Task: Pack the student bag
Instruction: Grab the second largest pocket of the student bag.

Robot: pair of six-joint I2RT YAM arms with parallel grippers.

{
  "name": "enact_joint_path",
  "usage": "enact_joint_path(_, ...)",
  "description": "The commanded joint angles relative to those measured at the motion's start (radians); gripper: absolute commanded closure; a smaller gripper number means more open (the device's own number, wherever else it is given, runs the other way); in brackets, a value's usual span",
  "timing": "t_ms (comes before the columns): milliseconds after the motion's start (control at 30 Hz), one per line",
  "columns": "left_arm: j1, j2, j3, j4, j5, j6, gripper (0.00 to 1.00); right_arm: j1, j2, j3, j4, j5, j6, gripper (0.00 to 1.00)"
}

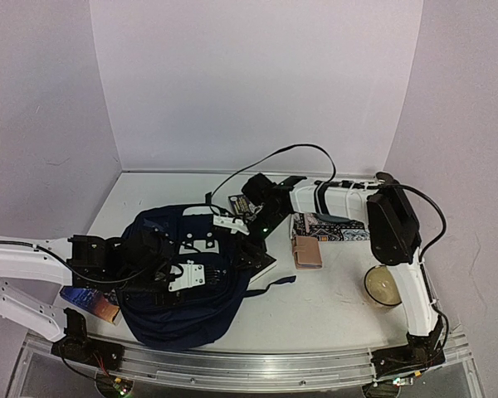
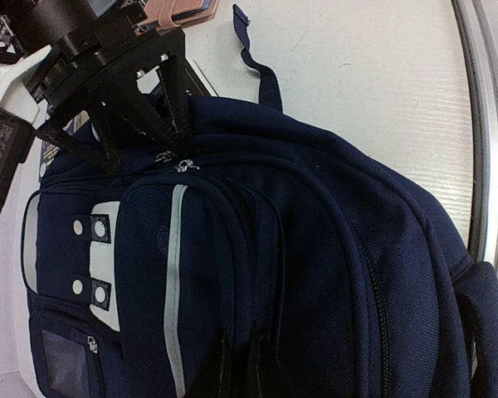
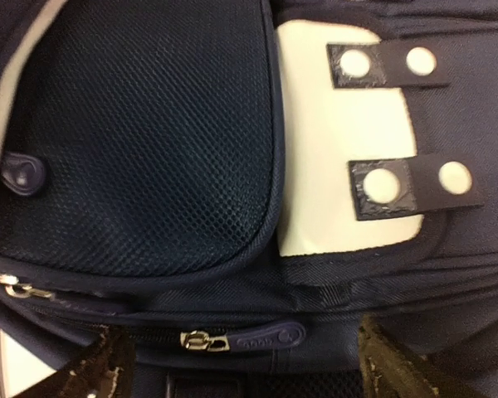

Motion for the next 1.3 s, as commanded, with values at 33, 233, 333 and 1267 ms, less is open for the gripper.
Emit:
enact_joint_path(33,0.01,-0.021,0.05,0.0,-0.013,0.026,1.0,0.001,0.04,0.044,-0.051,-0.054,-0.062,0.04)
enact_joint_path(233,0.01,-0.024,0.054,0.0,-0.011,0.031,1.0,0.002,0.098,0.076,-0.096,-0.097,-0.073,0.06)
enact_joint_path(333,0.01,-0.023,0.053,0.0,-0.012,0.032,1.0,0.001,0.12,0.1,-0.135,-0.121,-0.08,0.14)
enact_joint_path(1267,0.011,0.028,0.071,-0.018,-0.113,-0.065,1.0,0.009,-0.153,-0.145,-0.168,-0.139,0.004,1.0)
